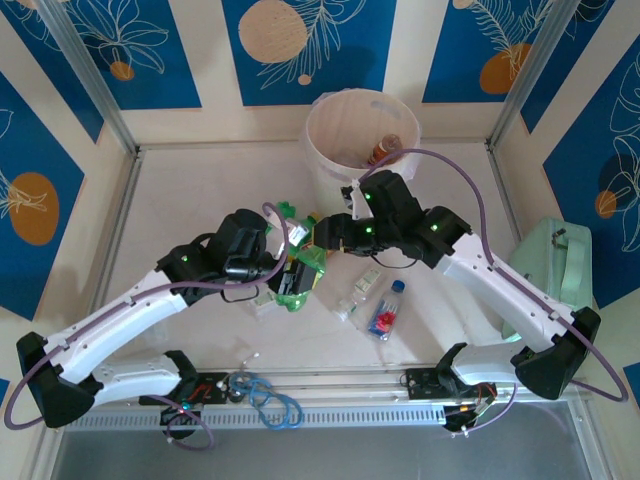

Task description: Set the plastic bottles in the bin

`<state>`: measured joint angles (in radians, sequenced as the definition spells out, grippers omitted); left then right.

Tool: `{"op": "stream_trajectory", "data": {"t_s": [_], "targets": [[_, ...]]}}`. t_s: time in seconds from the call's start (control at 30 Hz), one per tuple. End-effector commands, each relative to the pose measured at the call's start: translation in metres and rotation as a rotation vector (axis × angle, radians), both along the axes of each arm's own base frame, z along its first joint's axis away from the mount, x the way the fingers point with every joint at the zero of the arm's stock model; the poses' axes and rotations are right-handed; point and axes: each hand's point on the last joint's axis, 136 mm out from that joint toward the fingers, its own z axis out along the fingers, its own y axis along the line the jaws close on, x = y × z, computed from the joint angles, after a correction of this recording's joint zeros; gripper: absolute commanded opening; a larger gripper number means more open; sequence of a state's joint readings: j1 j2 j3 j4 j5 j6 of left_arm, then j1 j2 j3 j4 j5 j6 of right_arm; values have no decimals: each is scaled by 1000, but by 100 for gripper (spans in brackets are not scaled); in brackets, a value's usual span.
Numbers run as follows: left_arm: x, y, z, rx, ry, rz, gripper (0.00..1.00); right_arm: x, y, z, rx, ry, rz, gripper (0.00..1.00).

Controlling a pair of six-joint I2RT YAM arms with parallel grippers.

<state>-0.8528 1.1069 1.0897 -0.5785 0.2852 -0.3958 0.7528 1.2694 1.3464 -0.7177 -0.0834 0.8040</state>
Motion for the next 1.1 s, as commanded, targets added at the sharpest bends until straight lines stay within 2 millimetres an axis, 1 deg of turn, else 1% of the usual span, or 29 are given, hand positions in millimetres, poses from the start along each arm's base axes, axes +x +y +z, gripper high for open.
{"op": "stream_trajectory", "data": {"t_s": [0.0,0.2,0.43,0.5,0.57,0.6,0.7,0.73,0.87,0.97,1.03,1.07], "targets": [[1,-1,24,-64,-35,-4,63,-2,6,-1,1,8,25,54],[1,-1,25,-72,-34,-6,63,-1,7,-9,-11,23,21,53],[2,0,21,-63,-32,1,63,-2,9,-9,-17,17,23,40],[2,0,21,-64,-30,5,62,-3,9,-8,-15,16,27,35],[4,0,22,-65,-32,12,63,-4,9,-6,-12,12,29,27],[5,0,22,-63,-35,15,66,-4,9,-5,-11,10,27,25],[9,3,22,-50,-42,41,94,-3,8,0,-5,-6,21,22],[10,4,22,-47,-44,51,100,-2,7,2,-5,-11,16,22],[10,7,32,-71,-53,72,100,4,1,9,-8,-25,-8,20],[16,16,48,-75,-87,128,100,8,-5,16,-6,-43,-25,20],[23,26,64,-81,-125,186,100,12,-12,23,-8,-60,-39,20],[25,30,69,-81,-136,208,100,14,-15,26,-10,-67,-46,20]]}}
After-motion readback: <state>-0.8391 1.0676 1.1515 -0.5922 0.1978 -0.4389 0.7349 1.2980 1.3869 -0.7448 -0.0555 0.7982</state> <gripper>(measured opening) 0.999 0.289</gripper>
